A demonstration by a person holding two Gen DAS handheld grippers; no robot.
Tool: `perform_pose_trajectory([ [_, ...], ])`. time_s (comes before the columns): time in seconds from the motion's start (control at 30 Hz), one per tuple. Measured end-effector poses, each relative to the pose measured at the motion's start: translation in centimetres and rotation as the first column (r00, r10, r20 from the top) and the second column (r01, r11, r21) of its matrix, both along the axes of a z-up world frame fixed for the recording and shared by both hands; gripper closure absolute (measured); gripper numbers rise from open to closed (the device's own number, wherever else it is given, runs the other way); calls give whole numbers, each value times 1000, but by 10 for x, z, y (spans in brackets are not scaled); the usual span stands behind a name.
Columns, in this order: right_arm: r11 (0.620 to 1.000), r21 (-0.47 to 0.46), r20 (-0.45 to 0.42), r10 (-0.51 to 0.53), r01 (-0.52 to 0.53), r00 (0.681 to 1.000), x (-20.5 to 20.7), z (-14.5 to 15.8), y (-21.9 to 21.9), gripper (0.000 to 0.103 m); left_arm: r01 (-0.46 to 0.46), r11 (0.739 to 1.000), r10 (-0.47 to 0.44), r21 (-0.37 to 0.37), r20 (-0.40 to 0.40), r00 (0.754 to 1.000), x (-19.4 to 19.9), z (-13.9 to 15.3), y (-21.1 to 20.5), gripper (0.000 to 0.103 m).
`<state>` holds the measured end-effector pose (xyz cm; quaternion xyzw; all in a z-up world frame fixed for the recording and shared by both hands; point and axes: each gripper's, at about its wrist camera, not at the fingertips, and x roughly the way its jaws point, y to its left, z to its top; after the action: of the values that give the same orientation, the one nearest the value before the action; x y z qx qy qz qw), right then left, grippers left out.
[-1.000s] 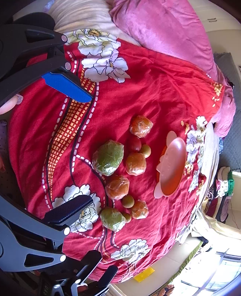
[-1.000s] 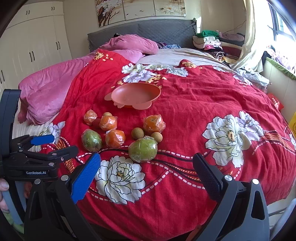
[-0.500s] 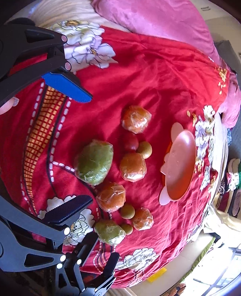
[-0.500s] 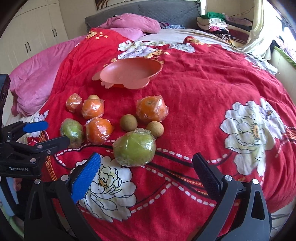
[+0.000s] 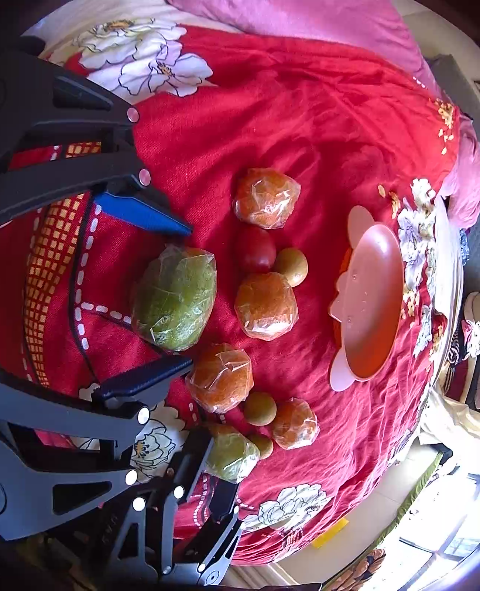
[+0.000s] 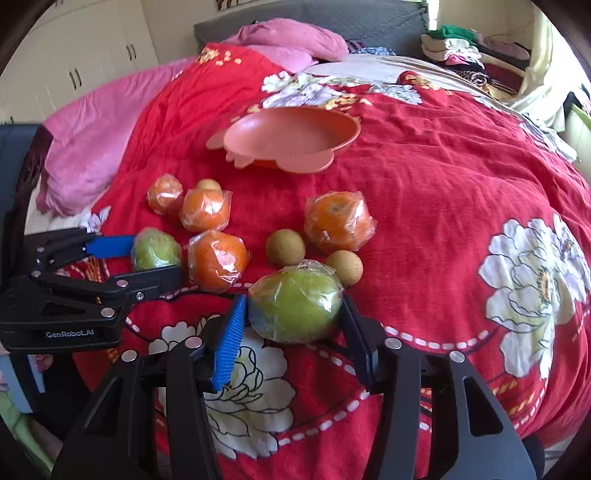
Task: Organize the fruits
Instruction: 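Grasp a wrapped green citrus with the left tool while the right tool grasps another, then carry both green citrus over the pink bowl and open the right tool to drop its fruit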
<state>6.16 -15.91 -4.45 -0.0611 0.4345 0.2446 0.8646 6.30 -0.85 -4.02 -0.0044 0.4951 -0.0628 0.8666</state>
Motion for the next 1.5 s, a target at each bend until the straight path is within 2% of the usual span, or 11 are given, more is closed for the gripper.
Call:
perform_pose_trajectory([
  [0.2,1000,17,-5,2,-2,1000,6,-8,-2,54,10,1000,-10,2,-11,1000,4,-6,1,47],
  [0.43,988,152,-49,-31,39,998,1,2,-25,55,21,1000,-22,-5,-10,1000,9,-7,1,54],
  [0.6,981,184,-45,-48,55,998,-8,11,-35,55,28,999,-29,-45,-16,999,12,-5,7,55],
  [0.93,981,190,-23,-37,41,999,-11,18,-34,55,48,996,-48,-70,1,999,-9,13,12,56],
  [1.07,979,199,-17,-32,34,999,-11,21,-34,55,30,996,-28,-82,30,999,-11,27,19,56],
  [1.3,979,204,16,-12,9,1000,-3,37,-32,55,20,993,-12,-113,69,998,4,52,25,56],
  [1.5,979,203,38,-12,4,999,10,46,-30,55,8,992,0,-124,64,998,25,57,27,56],
])
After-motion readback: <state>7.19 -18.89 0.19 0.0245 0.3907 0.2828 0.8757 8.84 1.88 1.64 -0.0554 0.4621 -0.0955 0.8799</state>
